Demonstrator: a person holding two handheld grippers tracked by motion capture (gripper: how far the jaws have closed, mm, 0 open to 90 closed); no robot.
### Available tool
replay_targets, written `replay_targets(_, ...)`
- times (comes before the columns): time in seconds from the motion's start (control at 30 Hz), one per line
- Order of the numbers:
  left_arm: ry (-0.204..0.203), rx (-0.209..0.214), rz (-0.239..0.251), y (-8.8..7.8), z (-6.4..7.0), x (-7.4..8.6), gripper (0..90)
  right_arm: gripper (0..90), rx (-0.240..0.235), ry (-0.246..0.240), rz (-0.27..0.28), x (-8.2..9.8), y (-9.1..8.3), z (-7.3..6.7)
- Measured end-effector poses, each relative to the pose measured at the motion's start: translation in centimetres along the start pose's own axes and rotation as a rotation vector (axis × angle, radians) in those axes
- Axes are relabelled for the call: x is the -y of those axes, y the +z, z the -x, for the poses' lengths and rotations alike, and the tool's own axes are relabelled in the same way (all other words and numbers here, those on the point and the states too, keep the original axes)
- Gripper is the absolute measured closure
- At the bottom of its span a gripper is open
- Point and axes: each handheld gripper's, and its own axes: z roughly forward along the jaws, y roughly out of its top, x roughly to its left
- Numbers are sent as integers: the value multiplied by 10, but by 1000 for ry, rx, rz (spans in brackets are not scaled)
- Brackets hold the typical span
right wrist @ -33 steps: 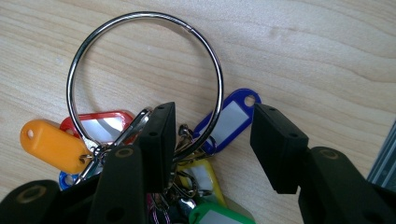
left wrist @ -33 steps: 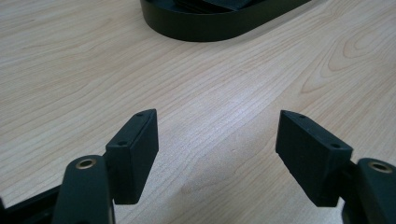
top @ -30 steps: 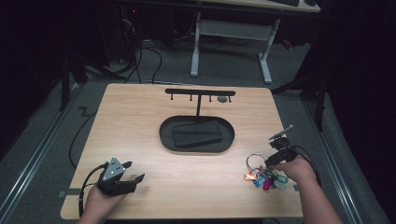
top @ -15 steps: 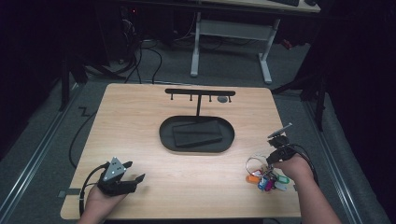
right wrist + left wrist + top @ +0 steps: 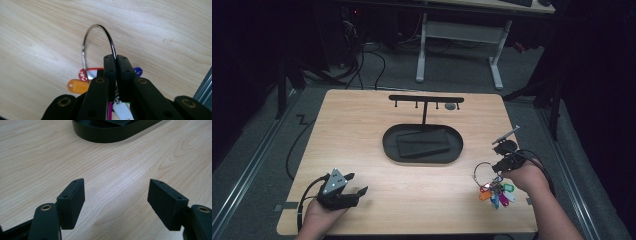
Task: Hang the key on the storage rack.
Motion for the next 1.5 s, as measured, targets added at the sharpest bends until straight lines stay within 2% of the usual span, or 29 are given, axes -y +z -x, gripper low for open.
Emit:
replay_targets(0.3,7,19,1,3,2,-2,307,875,5,-62,19,-4,-34,-23)
replay_targets(0.47,15,15,17,-1,2,-3,307,875,17,-89,22,-7,-51,-29)
replay_targets(0.57,2,11,26,-3,-1,-3,307,875,16,-95,23,-9,-58,-32)
replay_targets(0.7,-2,12,30,-4,-3,-3,307,875,3,-94,35,-13,-64,-35)
replay_targets(1.1,4,16,27,-2,-1,-3,307,875,7,-151,42,-31,-83,-44)
replay_targets(1.5,9,17,27,-3,-2,-4,307,875,26,-155,48,-46,-93,-47)
